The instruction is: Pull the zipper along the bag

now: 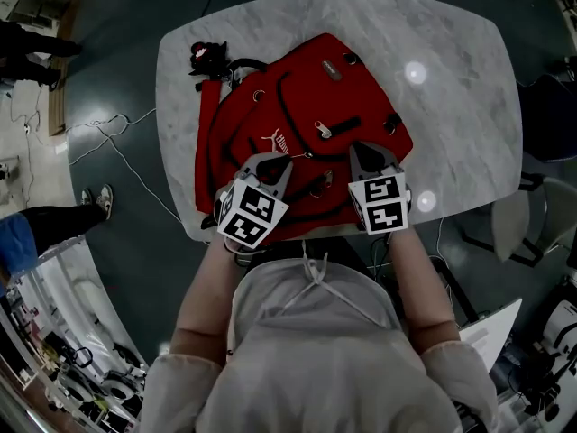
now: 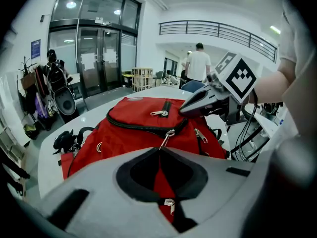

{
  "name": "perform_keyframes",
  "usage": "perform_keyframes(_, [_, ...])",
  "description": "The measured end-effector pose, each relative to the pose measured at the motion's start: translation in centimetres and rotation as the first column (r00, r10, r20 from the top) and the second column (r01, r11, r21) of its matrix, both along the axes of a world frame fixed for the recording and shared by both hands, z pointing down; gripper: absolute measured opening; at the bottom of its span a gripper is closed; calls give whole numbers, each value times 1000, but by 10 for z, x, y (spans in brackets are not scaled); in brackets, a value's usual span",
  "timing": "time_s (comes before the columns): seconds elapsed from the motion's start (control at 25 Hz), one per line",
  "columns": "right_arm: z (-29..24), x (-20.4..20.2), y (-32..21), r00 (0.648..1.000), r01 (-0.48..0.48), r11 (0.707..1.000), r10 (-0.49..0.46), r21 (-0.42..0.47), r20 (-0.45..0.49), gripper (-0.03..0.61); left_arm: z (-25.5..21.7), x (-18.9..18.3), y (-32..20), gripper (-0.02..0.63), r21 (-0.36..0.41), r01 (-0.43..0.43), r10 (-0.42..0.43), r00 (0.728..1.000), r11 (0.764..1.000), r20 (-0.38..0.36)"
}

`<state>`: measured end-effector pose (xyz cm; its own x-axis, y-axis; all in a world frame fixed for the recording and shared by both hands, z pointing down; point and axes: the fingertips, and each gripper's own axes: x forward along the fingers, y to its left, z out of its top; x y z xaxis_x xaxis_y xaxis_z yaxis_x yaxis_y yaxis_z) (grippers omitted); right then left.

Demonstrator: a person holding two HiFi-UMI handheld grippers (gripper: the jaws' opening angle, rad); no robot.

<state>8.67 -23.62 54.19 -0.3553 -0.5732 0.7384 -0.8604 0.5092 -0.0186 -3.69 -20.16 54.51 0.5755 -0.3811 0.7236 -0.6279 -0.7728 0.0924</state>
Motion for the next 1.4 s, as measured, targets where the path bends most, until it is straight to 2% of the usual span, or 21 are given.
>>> perform_keyframes(0.2, [-13, -5, -1, 999, -37, 999, 37, -7, -19, 26, 1, 2, -6, 21, -1, -42, 42, 999, 999, 7])
perform_keyframes(0.44, [-26, -56, 8, 996, 35, 999, -33, -26, 78, 28, 5, -2, -12, 22, 4, -43, 43, 999, 999, -6])
perform_keyframes(0.56, [-27, -68, 7, 997, 44, 999, -42, -28, 70, 26, 4, -4, -16, 23, 15, -58, 58, 998, 998, 2])
perform_keyframes(0.8, [-12, -67, 7, 999, 40, 997, -38, -66, 32, 26, 8, -7, -22, 23, 30, -92, 92, 996, 995, 7])
perform_keyframes(0.92, [-9, -66, 8, 999, 46, 996, -48, -73, -15, 26, 7, -14, -37, 20, 42, -48, 48, 999, 998, -8])
perform_keyframes(1.04, [-6, -64, 8, 999, 38, 996, -41, -76, -31, 26, 3, -43, -64, 17, 61, 21, -21, 1000, 998, -1])
perform_keyframes(1.16, [-6, -63, 6, 1000, 13, 997, -14, -80, -9, 26, -7, -37, -62, 17, -15, -54, 53, 993, 998, -106])
perform_keyframes(1.28, [-7, -63, 6, 1000, 8, 997, -9, -80, -9, 26, 3, -18, -45, 18, 12, -178, 178, 980, 984, -92])
perform_keyframes(1.36, [-7, -64, 6, 1000, 10, 997, -10, -82, -5, 26, 10, -6, -33, 20, -3, -260, 258, 960, 966, -109])
perform_keyframes(1.4, [-7, -64, 7, 1000, 11, 996, -11, -85, -1, 26, 11, 0, -27, 83, -24, -294, 288, 948, 956, -134])
